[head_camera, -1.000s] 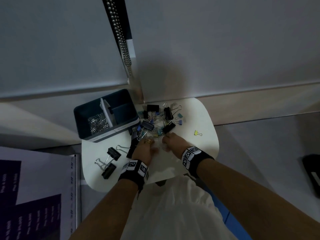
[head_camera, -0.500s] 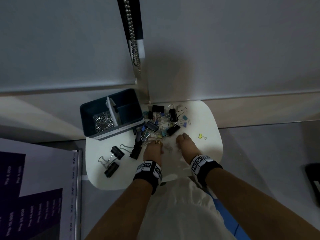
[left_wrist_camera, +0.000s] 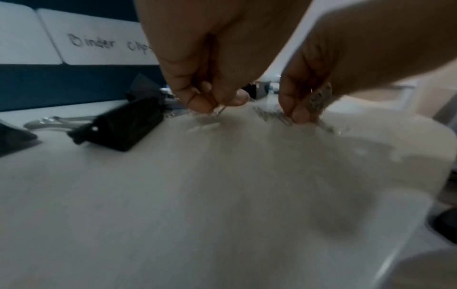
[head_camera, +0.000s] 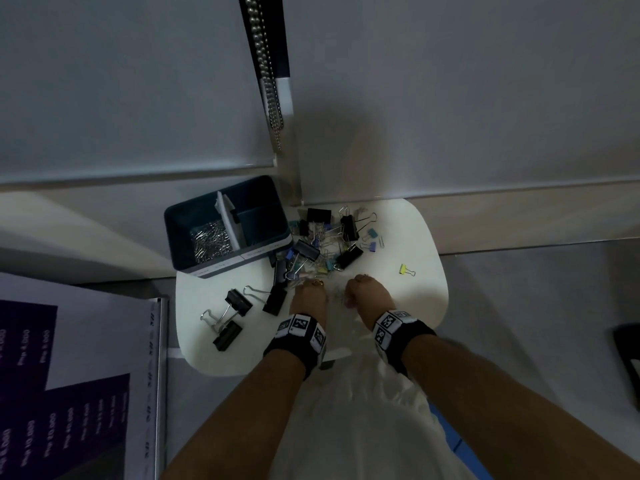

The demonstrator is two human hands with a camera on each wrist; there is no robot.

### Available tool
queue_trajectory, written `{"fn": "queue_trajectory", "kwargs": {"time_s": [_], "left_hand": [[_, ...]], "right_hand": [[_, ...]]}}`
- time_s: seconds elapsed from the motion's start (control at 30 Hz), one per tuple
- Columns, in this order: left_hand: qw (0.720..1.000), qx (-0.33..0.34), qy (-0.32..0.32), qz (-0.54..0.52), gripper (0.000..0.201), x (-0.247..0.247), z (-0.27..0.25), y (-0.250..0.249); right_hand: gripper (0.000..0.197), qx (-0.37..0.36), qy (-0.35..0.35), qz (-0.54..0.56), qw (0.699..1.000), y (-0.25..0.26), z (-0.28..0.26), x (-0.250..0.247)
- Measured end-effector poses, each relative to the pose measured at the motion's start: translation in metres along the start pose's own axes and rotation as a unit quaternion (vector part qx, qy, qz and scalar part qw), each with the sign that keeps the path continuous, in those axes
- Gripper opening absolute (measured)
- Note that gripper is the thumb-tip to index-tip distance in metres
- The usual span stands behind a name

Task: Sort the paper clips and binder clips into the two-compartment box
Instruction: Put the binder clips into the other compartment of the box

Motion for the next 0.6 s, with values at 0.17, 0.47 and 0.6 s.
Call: {"fn": "queue_trajectory", "kwargs": {"time_s": [0.17,0.47,0.6], "left_hand": [[0.994,0.008,-0.009,-0.108,0.031,-0.030,-0.009,0.015],[0.926,-0.078,-0.278,-0.245,0.017,-0.184,-0.018,0.088],[0.919,-0.142,-0.283,-0.236,0.017,-0.199,-0.002,0.122]], "right_hand": [[0.027,0.000,0.014,0.000,1.000,0.006,-0.005,-0.001],[0.012,-0.066,-0.145,0.225,0.961,0.086,0.018,-0.094],[0.013,-0.141,-0.181,0.291,0.929,0.168,0.049,-0.127]]}}
Point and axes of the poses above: each hand's wrist, its own z-axis towards the middle knuckle, its own x-axis out of the palm, y = z × x, the point moved 6 cm from there along z, towards the middle knuckle, and after that the axes turned 1 degree about -z, right-handed, at the moved point
